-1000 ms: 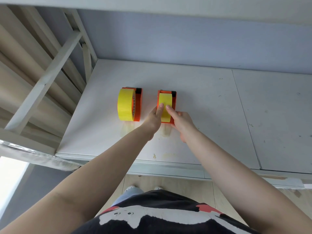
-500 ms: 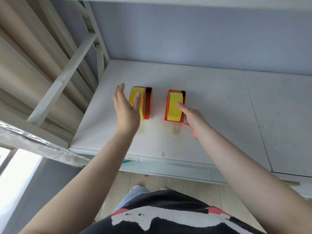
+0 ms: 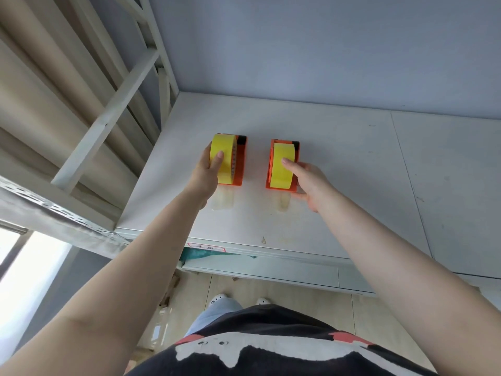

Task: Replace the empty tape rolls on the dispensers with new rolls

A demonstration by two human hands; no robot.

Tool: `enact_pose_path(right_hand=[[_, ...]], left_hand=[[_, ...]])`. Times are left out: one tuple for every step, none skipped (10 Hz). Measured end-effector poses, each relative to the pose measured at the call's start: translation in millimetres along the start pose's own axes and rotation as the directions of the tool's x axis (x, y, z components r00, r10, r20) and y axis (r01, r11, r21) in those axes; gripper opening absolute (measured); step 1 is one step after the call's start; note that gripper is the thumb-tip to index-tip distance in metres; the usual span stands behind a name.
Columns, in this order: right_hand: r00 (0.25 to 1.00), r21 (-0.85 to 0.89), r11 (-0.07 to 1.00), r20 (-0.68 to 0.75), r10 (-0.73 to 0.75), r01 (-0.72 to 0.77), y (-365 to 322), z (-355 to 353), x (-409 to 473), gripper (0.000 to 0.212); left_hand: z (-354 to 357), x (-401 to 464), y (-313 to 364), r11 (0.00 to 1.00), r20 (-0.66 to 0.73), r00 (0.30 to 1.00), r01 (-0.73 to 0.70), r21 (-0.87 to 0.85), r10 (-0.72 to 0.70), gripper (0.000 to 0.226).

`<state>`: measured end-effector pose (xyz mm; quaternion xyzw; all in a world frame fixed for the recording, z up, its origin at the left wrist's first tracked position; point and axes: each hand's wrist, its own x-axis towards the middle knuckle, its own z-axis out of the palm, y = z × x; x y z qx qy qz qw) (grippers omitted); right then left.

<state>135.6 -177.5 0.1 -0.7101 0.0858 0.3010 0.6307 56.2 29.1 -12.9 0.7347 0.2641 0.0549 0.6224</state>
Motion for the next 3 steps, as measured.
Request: enact_pose_path(right_hand=[[1.000,-0.010,1.000,0.003,-0.006,0.006,1.4,0.3,0.8,0.039],[1.000,-0.005,1.000,-0.010,-0.008,0.008,3.5,2.1,-1.9,0.049],[0.998,-0.011,1.000,-0.057,-0.022,0.021,4.4,4.0,-7.9,0.060]], left_hand=[[0.0,0.6,-0.3,1.000,0.012,1.000,-0.007,-0.024,0.007,0.050],[-0.2,-2.2,-1.3,1.000,0.000,1.000,0.012,-0.017,-0.012,0.060],[-1.2,-6.9,0.5,0.999,-0.067,0.997,0.039,0.007,-0.038,0.063]])
